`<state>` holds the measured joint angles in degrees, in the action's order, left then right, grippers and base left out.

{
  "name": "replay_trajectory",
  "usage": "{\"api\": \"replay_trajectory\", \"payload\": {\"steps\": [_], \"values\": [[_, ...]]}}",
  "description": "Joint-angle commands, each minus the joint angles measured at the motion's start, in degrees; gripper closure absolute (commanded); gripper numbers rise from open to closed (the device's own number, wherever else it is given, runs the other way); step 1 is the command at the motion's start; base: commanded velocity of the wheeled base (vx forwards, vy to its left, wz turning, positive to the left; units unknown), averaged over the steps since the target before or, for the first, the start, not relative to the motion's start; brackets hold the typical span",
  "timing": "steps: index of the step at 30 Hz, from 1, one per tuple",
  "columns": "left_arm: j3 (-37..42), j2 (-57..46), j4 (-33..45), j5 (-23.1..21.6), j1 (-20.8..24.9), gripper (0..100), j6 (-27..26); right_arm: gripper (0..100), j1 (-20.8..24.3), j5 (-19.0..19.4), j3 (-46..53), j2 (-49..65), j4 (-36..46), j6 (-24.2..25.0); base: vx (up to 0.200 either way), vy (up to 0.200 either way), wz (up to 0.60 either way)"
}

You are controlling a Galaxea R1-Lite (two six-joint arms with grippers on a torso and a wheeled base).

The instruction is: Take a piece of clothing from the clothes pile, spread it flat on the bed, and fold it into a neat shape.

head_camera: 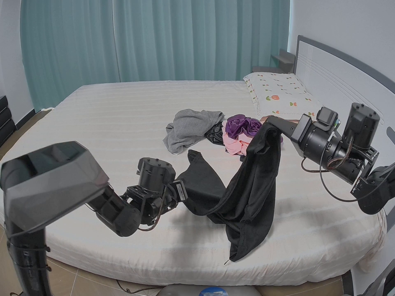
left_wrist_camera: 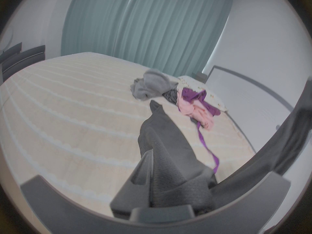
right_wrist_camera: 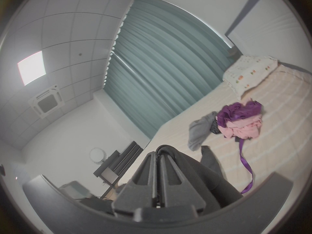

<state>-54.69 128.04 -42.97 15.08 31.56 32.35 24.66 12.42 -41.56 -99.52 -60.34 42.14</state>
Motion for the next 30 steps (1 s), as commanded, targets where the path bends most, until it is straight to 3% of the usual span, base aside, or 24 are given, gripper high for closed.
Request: {"api": "replay_trajectory", "payload": {"steps": [1,4,7,11,13,14,17,30], "values": [[2.92,-18.26,5.71,0.13,-0.18,100,2.98,100,-3.57,-4.25,-2.91,-9.28,-2.06,2.86,0.000,0.000,0.00],[2.30,-22.57,7.55,0.30,-0.27,100,4.65,100,-5.41,-6.53,-7.05,-6.30,-2.41,2.59,0.000,0.000,0.00],[2.22,-26.70,8.69,1.00,-1.15,100,5.00,100,-6.82,-6.01,-9.59,-0.58,-2.23,2.77,0.000,0.000,0.00],[5.29,-29.78,8.26,1.27,-2.91,100,5.70,100,-6.03,-5.13,-5.29,3.28,-1.71,3.30,0.000,0.000,0.00],[6.44,-30.04,8.17,1.09,-3.26,100,6.76,100,-5.41,-4.42,-2.91,3.02,-1.80,3.21,0.000,0.000,0.00],[8.54,-29.78,7.82,0.83,-3.26,100,10.27,100,-3.74,-2.93,1.74,1.17,-2.32,3.30,0.000,0.000,0.00],[10.48,-29.16,7.73,0.56,-3.26,100,13.88,100,-2.51,-3.02,4.47,-2.87,-2.41,3.12,0.000,0.000,0.00],[15.31,-26.79,7.46,-2.42,-2.47,100,18.62,100,0.65,-5.48,4.20,-10.34,-2.59,3.47,0.000,0.000,0.00]]}}
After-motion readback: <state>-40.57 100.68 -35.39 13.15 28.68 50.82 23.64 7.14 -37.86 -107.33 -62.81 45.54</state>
